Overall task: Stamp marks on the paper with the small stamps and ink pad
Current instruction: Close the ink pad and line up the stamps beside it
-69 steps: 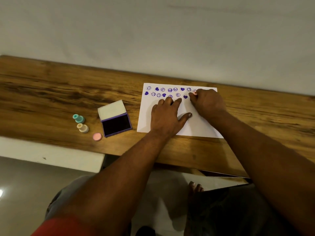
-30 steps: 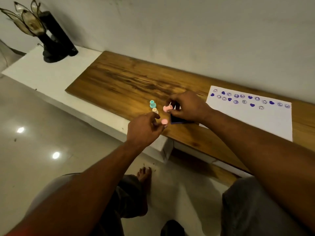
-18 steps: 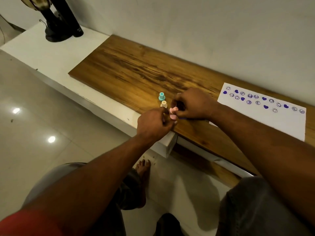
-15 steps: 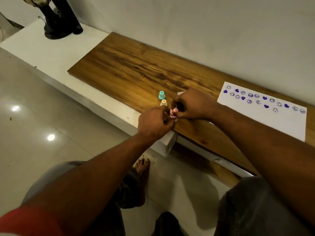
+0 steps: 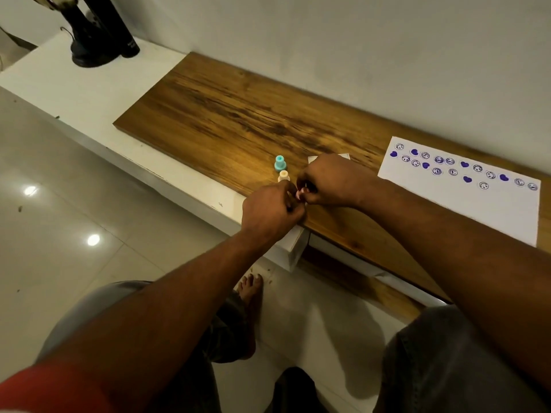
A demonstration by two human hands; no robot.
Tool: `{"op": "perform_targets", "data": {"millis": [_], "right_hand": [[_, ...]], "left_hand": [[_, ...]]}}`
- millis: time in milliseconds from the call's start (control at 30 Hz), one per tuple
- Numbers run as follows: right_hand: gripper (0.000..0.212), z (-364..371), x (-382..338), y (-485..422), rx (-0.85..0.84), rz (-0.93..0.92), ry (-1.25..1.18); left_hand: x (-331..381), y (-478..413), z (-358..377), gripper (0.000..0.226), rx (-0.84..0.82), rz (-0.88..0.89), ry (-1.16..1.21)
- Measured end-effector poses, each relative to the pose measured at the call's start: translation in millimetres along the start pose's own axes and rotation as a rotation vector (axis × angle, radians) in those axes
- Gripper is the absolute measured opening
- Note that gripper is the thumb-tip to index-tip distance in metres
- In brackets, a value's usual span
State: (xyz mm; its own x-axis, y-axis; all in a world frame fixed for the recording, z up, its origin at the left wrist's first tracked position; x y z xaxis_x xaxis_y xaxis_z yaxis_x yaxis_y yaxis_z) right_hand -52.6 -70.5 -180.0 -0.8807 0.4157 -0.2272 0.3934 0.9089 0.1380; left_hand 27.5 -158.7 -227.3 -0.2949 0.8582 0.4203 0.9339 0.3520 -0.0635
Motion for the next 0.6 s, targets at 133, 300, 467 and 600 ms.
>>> {"op": "perform_targets", "data": {"millis": [133,300,467,600], "right_hand": [[0.027,-1.5,-6.3,-2.9,-0.027,-0.006,0.052],[0.026,2.2,-7.7,-6.9,-0.031,0.023,0.092],[0.041,-1.0,7.4,0.5,0.035,0.081,-0.069],[0.054,-23.2,49.0,17.2,0.266,0.240,-0.145]], "left_hand": [[-0.5,-1.4,0.7,0.037,0.008,-0.001,-0.018],[1.4,-2.0,1.3,0.039,0.008,0.013,-0.024],[1.2,-2.2,-0.3,0.041,0.009,0.037,-0.035],[-5.7,-2.3,-2.9,0.042,0.003,0.000,-0.009]]}}
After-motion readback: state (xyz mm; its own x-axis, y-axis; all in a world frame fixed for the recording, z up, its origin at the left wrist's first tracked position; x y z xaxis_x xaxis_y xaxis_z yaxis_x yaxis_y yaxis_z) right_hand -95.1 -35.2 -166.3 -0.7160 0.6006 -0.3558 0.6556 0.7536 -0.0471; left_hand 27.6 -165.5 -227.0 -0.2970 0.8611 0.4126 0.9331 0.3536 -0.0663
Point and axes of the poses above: each hand's wrist, its own y-axis away from the middle knuckle, its own z-axis out of the palm, x = y × z, the point moved 8 cm from there along -y, towards the middle knuckle, and after that the axes turned 4 degrees about -z, right-handed, at the moved point
